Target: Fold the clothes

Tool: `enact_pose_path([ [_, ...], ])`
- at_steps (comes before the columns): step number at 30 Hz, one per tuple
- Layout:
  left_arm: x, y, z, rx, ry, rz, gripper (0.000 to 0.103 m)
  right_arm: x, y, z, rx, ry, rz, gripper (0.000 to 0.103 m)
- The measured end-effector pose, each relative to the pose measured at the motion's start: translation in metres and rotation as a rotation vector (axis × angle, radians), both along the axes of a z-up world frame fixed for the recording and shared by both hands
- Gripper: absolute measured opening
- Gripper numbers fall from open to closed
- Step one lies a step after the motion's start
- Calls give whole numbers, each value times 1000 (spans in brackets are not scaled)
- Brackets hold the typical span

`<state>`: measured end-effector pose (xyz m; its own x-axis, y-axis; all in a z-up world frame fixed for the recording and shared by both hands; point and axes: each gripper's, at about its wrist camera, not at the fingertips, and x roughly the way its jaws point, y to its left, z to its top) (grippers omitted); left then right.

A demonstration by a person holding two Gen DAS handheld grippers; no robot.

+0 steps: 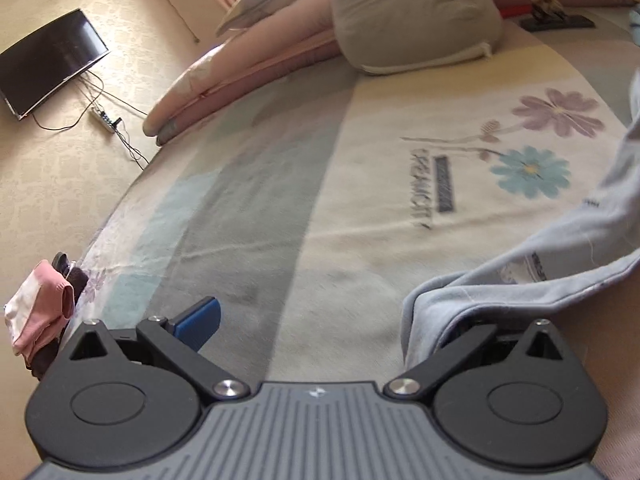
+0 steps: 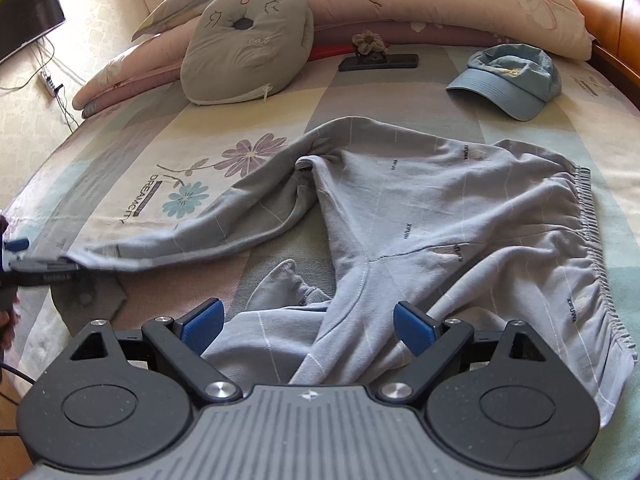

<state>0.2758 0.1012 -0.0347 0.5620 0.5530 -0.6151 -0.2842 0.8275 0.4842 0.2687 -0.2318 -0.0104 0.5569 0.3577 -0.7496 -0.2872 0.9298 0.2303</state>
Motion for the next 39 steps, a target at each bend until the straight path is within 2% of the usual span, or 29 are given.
enact_pose_path([
  [9,48,33,13,124,-133,-26,102,-3,12,2,-31,0,-32,94],
  [20,129,79,30,253,-264,-102,102,-9,30,1,-59,16,-142,95],
  [26,153,81,47,320,-363,-197,102,-15,39,6,-77,19,-205,95],
  [28,155,81,40,340,-348,-246,102,-16,42,7,-83,19,-214,95],
  [30,157,84,22,345,-289,-280,102,-17,44,8,-90,20,-221,96],
  [34,157,99,-14,302,-195,-279,102,-15,46,6,-98,38,-235,97],
  [39,154,117,-33,150,-197,-312,102,-17,50,12,-145,40,-225,97],
])
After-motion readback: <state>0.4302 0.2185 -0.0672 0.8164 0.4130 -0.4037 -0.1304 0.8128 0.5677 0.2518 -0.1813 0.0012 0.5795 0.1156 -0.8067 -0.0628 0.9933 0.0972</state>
